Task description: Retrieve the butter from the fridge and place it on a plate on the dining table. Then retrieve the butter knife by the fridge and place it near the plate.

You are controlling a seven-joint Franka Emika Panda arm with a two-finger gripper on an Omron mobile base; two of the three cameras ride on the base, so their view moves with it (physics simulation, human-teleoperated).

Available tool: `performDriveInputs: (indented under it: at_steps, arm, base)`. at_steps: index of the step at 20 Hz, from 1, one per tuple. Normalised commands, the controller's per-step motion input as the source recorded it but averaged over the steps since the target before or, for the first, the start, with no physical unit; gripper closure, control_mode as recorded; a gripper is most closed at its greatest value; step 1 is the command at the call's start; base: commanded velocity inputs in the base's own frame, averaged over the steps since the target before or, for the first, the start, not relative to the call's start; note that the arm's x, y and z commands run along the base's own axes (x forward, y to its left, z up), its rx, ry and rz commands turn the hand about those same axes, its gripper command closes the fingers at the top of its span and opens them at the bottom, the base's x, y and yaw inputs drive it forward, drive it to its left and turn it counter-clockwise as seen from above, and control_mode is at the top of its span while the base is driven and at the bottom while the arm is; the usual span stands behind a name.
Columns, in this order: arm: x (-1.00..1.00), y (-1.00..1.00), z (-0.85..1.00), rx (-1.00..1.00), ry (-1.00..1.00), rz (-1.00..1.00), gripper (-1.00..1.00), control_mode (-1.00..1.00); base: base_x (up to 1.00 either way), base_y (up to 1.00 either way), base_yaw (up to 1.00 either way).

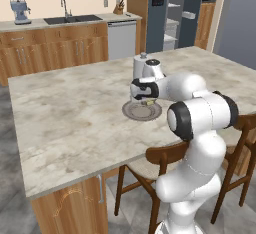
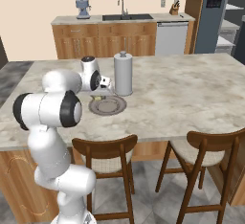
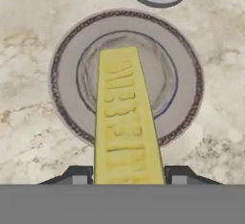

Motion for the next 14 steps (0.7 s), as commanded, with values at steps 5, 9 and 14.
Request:
performDriveInputs:
  at_steps: [5, 9, 14]
  arm:
    - [0.94, 0.0, -0.17, 0.0, 0.14, 0.02, 1.0, -1.0]
    - [0.77, 0.0, -0.39, 0.0, 0.02, 0.04, 1.0, -1.0]
    - [0.2, 0.0, -0.65, 0.0, 0.0, 0.07, 1.0, -1.0]
  base:
    - [0.0, 0.0, 0.0]
    - [0.0, 0.0, 0.0]
    - [0.0, 0.0, 0.0]
